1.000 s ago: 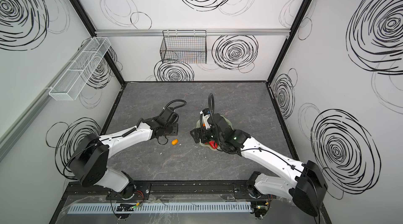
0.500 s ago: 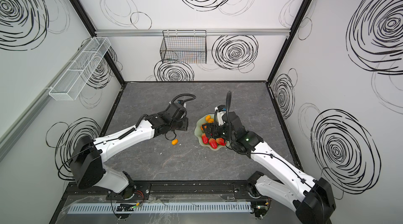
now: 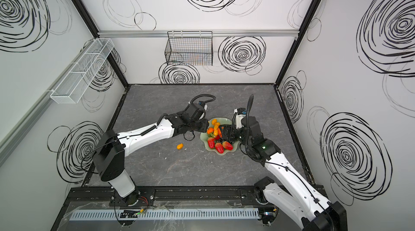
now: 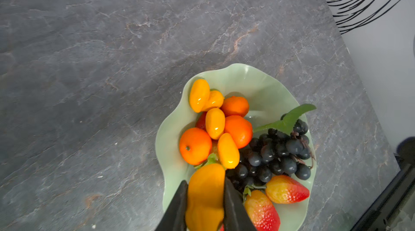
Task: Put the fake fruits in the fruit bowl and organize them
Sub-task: 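Lift the yellow fruit with the left gripper toward the bowl, then open the left gripper to drop the yellow fruit into the bowl, then move the left gripper down onto the last yellow oval fruit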
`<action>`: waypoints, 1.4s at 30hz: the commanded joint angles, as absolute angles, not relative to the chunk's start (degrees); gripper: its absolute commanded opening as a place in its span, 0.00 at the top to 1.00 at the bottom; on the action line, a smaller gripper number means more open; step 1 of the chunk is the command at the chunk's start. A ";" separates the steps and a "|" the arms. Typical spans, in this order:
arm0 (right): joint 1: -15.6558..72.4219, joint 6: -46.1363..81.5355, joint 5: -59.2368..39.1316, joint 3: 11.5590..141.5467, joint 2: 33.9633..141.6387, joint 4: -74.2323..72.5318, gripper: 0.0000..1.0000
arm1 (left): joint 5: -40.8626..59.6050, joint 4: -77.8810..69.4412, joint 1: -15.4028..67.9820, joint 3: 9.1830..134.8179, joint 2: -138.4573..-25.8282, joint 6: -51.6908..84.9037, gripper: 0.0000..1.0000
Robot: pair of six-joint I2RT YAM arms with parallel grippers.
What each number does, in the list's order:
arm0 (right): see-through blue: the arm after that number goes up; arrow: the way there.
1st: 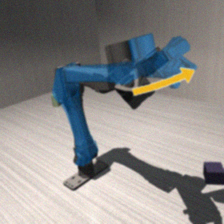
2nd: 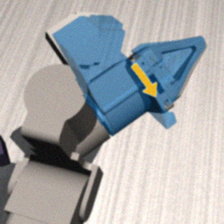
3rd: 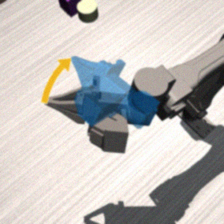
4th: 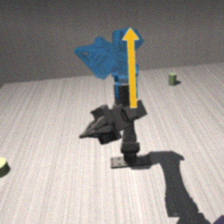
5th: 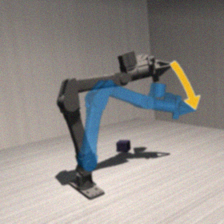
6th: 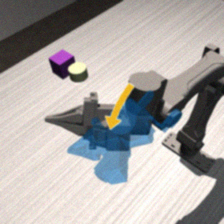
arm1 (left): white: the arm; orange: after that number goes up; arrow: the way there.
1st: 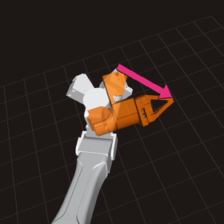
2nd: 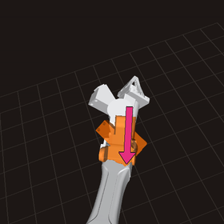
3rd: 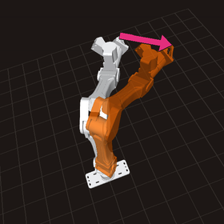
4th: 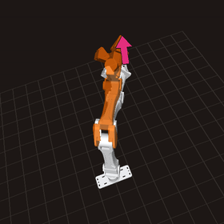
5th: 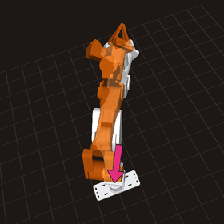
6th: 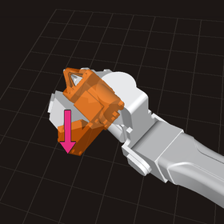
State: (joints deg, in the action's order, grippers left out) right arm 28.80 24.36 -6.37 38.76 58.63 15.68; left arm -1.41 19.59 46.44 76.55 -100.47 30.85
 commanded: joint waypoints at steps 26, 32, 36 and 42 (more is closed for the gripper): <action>30.22 23.29 -9.73 37.24 57.56 14.37 0.10 | -4.95 15.85 47.66 73.41 -96.27 30.57 0.55; 38.60 24.03 -4.55 39.20 61.00 13.21 0.10 | -7.89 15.55 46.05 58.28 -82.87 33.25 0.56; 43.31 25.25 -2.95 40.53 64.49 11.33 0.10 | -8.55 16.14 44.26 49.45 -74.58 36.18 0.56; 49.82 26.73 -0.83 43.62 70.69 9.98 0.10 | -9.97 17.96 41.97 40.84 -66.63 38.23 0.56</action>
State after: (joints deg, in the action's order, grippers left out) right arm 47.77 25.34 -3.03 40.66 68.27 13.06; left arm -8.08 17.74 42.85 42.81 -68.79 36.18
